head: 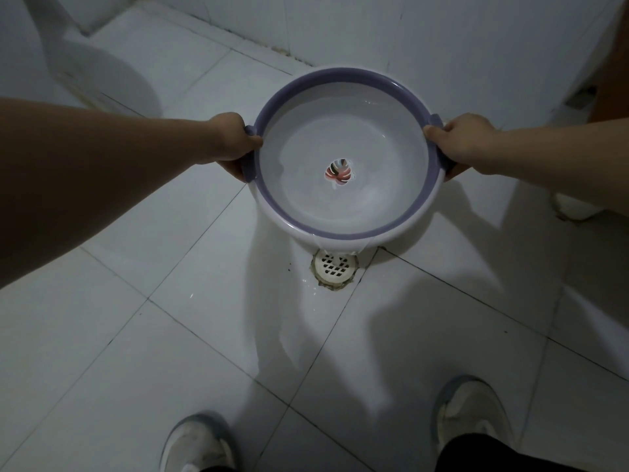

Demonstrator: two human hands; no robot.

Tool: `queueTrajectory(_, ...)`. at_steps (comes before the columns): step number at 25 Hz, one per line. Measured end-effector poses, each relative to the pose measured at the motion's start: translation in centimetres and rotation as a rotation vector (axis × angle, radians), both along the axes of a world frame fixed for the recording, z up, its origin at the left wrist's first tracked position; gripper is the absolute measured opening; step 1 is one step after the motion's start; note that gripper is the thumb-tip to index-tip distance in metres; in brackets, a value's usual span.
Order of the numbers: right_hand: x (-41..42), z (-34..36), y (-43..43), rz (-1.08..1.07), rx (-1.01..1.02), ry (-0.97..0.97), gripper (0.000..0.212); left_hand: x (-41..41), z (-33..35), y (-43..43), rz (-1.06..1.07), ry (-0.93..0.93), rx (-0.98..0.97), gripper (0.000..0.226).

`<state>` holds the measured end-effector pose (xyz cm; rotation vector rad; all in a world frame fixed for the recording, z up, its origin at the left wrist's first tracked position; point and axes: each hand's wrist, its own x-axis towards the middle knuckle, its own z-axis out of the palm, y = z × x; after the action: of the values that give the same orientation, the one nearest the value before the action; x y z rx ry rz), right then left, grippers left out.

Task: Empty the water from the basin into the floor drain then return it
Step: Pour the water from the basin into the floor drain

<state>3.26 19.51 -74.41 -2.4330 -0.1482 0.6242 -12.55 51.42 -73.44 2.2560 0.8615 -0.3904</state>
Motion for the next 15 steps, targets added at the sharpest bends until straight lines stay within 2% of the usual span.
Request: queueTrajectory(15, 0.06, -0.1, -0.04, 0.021, 0.005, -0.01, 0.059, -0.24, -0.5, -0.04, 0.005, -0.009, 0.0, 0.033)
